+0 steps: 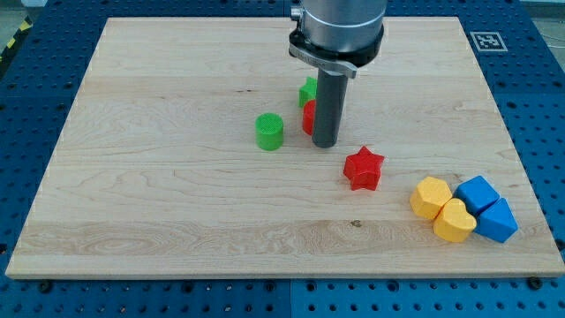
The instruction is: Slide the red star towards the left
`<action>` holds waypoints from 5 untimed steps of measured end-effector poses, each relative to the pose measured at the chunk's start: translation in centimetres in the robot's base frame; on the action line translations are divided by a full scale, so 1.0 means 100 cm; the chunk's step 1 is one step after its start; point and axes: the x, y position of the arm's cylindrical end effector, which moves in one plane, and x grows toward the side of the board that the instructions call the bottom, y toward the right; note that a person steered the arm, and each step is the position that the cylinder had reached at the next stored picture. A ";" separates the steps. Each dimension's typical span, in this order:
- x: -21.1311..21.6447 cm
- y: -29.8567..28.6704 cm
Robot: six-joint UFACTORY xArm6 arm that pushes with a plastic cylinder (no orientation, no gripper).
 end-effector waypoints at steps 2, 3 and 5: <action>0.001 0.050; 0.030 0.052; 0.036 0.050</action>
